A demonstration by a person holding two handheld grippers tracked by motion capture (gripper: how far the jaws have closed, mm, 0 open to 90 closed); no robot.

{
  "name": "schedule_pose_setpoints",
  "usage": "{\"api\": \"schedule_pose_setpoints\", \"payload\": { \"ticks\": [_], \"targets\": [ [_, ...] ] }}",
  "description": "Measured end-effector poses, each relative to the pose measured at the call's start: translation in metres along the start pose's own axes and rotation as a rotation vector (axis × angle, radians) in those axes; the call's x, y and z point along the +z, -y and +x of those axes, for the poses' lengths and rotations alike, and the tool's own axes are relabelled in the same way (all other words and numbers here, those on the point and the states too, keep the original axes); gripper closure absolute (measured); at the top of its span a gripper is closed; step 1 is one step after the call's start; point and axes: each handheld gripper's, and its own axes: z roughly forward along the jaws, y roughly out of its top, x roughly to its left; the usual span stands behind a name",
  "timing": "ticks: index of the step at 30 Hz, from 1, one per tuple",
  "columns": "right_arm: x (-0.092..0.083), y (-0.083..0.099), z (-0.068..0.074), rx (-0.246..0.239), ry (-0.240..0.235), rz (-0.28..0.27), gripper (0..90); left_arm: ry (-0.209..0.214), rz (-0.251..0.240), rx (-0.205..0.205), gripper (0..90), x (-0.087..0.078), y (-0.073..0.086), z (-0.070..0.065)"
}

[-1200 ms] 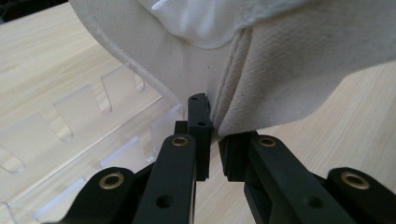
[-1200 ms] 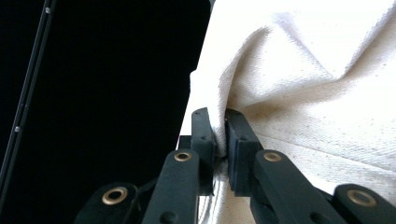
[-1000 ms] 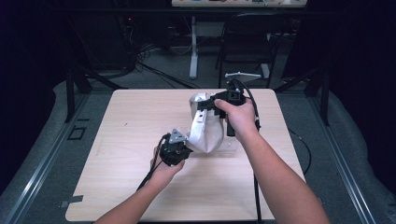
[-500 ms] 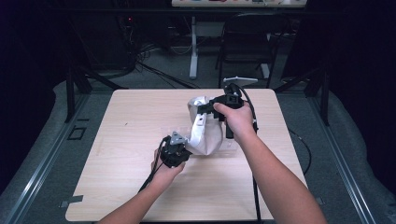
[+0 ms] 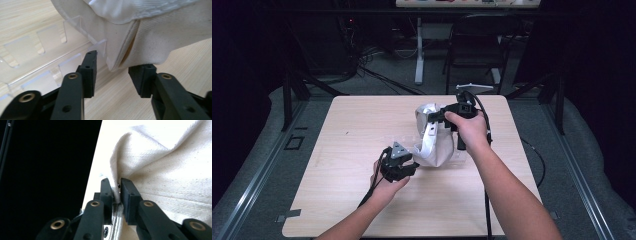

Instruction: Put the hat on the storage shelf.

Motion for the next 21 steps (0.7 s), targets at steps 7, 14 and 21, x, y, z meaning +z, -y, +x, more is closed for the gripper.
{"api": "schedule_pose_setpoints", "payload": {
  "ticks": [7, 14, 21],
  "targets": [
    [-0.008, 0.002, 0.003, -0.01, -0.001, -0.014, 71.1, 0.012, -0.009, 0.004, 50.9, -0.014, 0.003, 0.0],
    [-0.02, 0.005, 0.006, -0.057, 0.013, -0.046, 61.1, 0.035, -0.014, 0.01, 47.9, -0.027, 0.006, 0.001],
    [-0.035, 0.012, 0.004, -0.126, 0.048, -0.104, 53.5, 0.041, -0.01, 0.004, 45.3, -0.044, 0.02, 0.009]
  ]
}}
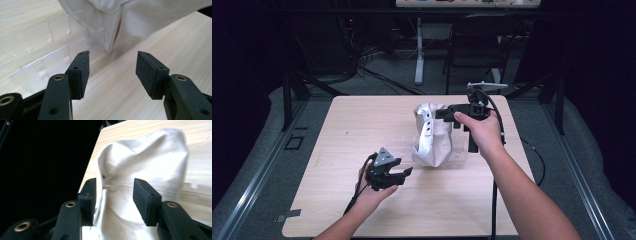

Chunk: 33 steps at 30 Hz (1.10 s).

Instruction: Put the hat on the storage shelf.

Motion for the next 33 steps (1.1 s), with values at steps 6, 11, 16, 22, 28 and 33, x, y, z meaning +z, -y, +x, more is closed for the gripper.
{"api": "schedule_pose_setpoints", "payload": {
  "ticks": [6, 11, 16, 22, 28, 33],
  "targets": [
    [-0.013, 0.007, -0.008, -0.032, 0.04, -0.03, 48.6, -0.031, 0.006, -0.02, 44.8, -0.015, 0.018, 0.013],
    [-0.02, 0.013, -0.015, -0.063, 0.083, -0.048, 47.1, -0.057, -0.004, -0.051, 44.3, -0.023, 0.03, 0.025],
    [-0.028, 0.022, -0.025, -0.072, 0.1, -0.048, 46.4, -0.106, 0.009, -0.075, 44.1, -0.03, 0.045, 0.039],
    [-0.034, 0.046, -0.043, -0.113, 0.165, -0.054, 44.7, -0.149, 0.031, -0.085, 43.9, -0.03, 0.057, 0.051],
    [-0.032, 0.073, -0.063, -0.121, 0.207, -0.05, 44.4, -0.149, 0.045, -0.092, 43.4, -0.026, 0.062, 0.055],
    [-0.029, 0.097, -0.076, -0.137, 0.217, -0.042, 46.3, -0.145, 0.053, -0.102, 43.3, -0.024, 0.063, 0.057]
  ]
}}
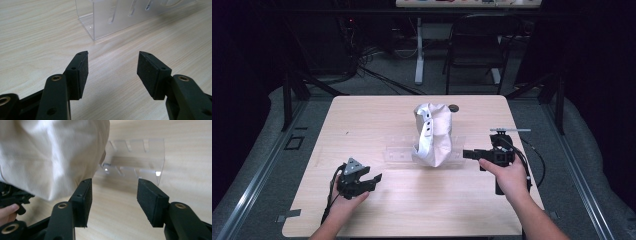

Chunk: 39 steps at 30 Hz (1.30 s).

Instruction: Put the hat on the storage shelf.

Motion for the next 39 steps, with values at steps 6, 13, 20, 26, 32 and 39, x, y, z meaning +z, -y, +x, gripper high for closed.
{"api": "schedule_pose_setpoints", "payload": {
  "ticks": [6, 13, 20, 26, 32, 39],
  "targets": [
    [0.003, 0.031, -0.009, -0.041, 0.017, -0.029, 51.0, 0.005, 0.01, 0.001, 43.3, 0.003, 0.001, -0.001],
    [0.016, 0.064, -0.021, -0.085, 0.081, -0.033, 49.4, 0.006, 0.013, 0.006, 43.3, 0.006, 0.001, -0.002],
    [0.027, 0.096, -0.032, -0.147, 0.143, -0.082, 50.3, 0.008, 0.025, 0.01, 43.3, 0.009, 0.002, -0.003],
    [0.031, 0.11, -0.038, -0.192, 0.23, -0.032, 48.2, 0.006, 0.02, 0.005, 43.3, 0.008, 0.002, -0.002],
    [0.038, 0.118, -0.04, -0.187, 0.209, -0.095, 47.7, 0.004, 0.024, 0.009, 43.3, 0.009, 0.002, -0.001],
    [0.034, 0.123, -0.048, -0.203, 0.212, -0.078, 51.9, 0.001, 0.021, 0.025, 42.6, 0.01, 0.002, -0.002]
  ]
}}
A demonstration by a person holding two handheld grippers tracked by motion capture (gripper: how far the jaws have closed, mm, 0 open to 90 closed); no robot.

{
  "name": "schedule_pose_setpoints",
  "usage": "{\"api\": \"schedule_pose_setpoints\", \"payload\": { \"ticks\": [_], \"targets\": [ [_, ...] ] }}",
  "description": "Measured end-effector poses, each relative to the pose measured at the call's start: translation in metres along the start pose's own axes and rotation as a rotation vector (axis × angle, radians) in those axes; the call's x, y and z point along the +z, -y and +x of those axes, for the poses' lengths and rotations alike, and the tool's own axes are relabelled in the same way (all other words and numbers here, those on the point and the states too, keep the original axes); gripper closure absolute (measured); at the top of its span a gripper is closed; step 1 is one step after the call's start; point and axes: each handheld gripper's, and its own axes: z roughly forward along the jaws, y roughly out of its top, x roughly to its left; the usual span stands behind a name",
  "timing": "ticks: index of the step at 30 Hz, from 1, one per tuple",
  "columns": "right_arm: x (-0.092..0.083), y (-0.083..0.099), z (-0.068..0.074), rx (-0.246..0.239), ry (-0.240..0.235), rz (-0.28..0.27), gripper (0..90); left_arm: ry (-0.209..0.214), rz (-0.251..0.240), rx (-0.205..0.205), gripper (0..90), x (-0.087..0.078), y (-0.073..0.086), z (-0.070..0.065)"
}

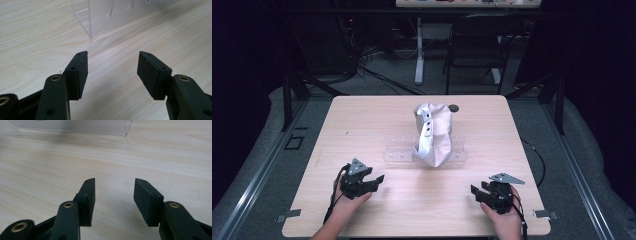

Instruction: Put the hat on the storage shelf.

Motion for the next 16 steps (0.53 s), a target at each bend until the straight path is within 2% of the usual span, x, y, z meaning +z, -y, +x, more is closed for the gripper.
{"api": "schedule_pose_setpoints", "payload": {
  "ticks": [1, 2, 7, 8, 9, 12, 16],
  "targets": [
    [0.003, 0.002, 0.0, 0.035, -0.033, -0.026, 51.9, -0.001, -0.002, -0.001, 42.2, 0.0, 0.0, 0.0],
    [0.003, 0.002, -0.001, 0.045, -0.041, -0.027, 51.9, -0.001, -0.003, 0.003, 42.0, 0.0, 0.0, -0.001],
    [0.003, 0.005, -0.001, 0.001, -0.033, -0.034, 53.4, 0.006, -0.019, 0.01, 41.7, 0.0, 0.0, -0.004],
    [0.005, 0.005, 0.0, -0.005, -0.038, -0.051, 54.2, 0.001, -0.03, 0.021, 41.7, 0.0, 0.0, -0.005],
    [0.006, 0.005, 0.0, -0.023, -0.021, -0.057, 54.9, 0.009, -0.038, 0.023, 41.7, 0.001, -0.001, -0.007],
    [0.009, 0.007, -0.003, 0.007, -0.037, -0.058, 53.6, 0.046, -0.056, 0.028, 41.7, 0.002, -0.003, -0.013],
    [0.009, 0.009, -0.006, 0.015, -0.026, -0.065, 51.8, 0.071, -0.079, 0.03, 41.7, 0.006, -0.007, -0.021]
  ]
}}
